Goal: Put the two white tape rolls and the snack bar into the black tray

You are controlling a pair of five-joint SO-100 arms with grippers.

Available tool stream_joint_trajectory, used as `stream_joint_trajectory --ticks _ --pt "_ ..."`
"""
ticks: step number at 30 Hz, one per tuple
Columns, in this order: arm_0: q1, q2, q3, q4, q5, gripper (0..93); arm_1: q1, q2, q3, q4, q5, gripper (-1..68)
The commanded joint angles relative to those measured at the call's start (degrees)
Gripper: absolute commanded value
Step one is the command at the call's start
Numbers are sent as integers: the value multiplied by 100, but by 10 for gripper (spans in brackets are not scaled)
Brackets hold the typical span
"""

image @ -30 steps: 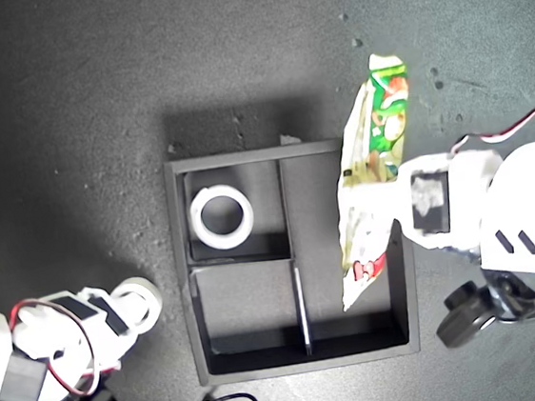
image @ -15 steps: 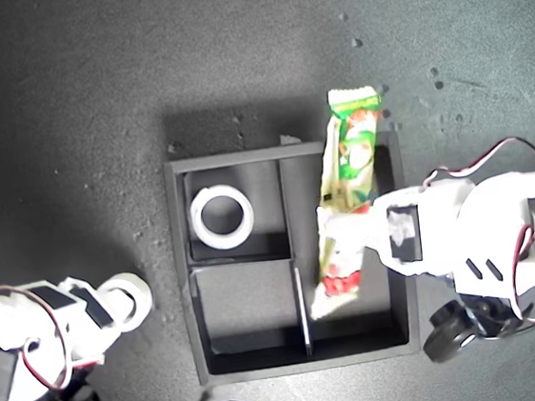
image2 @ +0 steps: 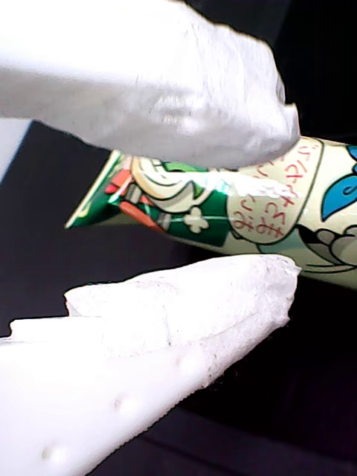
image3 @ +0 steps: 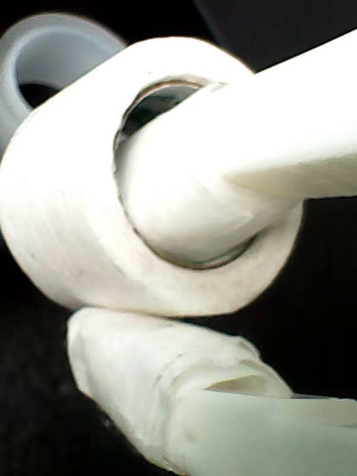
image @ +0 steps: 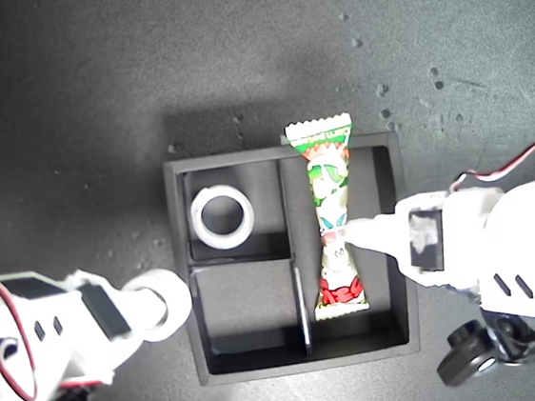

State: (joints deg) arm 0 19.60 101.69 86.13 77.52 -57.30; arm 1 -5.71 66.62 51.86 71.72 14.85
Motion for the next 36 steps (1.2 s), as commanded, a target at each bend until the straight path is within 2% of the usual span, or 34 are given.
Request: stream_joint_trajectory --ticks 1,15,24,31,36 --pt "9 -334 -879 97 158 35 299 149 -325 527 694 -1" --pt "123 -2224 -2285 88 281 39 896 905 53 1134 2373 -3" --pt "246 -2628 -2619 114 220 46 888 2092 1503 668 2610 -3" --pt "369 -2988 -3313 773 79 132 888 2232 1767 650 2681 -3" --pt "431 -3349 -3929 1160 88 131 896 2232 1767 642 2716 -4"
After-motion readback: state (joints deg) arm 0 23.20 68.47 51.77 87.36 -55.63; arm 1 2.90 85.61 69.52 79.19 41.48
